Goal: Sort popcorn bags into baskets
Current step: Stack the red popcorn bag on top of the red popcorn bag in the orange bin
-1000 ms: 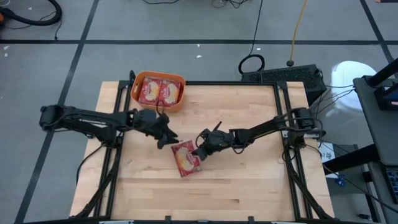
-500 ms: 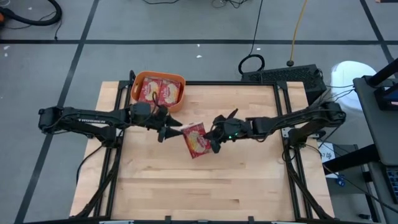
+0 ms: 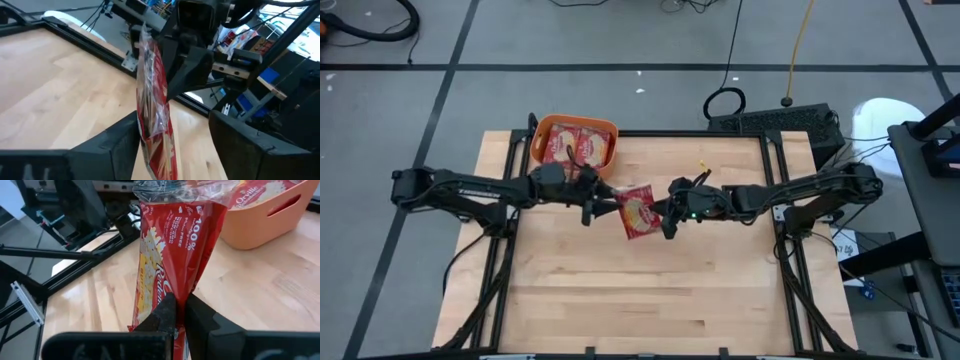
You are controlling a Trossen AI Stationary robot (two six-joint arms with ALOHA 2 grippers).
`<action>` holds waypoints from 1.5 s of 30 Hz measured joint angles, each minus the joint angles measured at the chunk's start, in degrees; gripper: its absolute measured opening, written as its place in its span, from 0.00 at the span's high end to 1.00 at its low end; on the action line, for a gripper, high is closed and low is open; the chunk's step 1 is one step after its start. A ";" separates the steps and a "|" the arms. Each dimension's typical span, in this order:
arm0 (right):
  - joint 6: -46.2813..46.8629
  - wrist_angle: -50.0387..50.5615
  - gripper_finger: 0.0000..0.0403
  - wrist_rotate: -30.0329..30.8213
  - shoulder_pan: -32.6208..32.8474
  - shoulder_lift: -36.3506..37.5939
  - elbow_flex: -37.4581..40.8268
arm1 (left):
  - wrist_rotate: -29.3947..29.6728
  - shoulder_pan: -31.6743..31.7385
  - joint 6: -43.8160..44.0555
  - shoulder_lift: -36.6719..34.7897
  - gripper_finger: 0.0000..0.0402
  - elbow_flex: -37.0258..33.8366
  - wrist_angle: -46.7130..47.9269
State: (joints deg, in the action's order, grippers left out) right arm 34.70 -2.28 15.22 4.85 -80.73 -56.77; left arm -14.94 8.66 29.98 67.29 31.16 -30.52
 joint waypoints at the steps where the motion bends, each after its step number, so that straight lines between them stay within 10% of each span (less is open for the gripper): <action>1: -0.05 -0.06 0.97 0.13 -0.16 0.00 0.00 | 0.03 -0.06 0.09 1.05 0.42 0.00 -1.21; 19: -0.50 -3.29 0.96 1.69 -1.78 0.02 0.00 | 1.07 0.05 0.96 8.52 0.94 -0.09 -9.97; 45: -0.22 -5.14 0.60 2.76 -3.69 19.08 0.56 | 12.29 -0.17 5.66 -0.50 0.93 1.94 -23.65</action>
State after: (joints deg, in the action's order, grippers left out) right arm 34.48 -7.42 17.98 1.16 -61.65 -56.22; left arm -2.65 8.49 35.64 66.79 33.10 -54.18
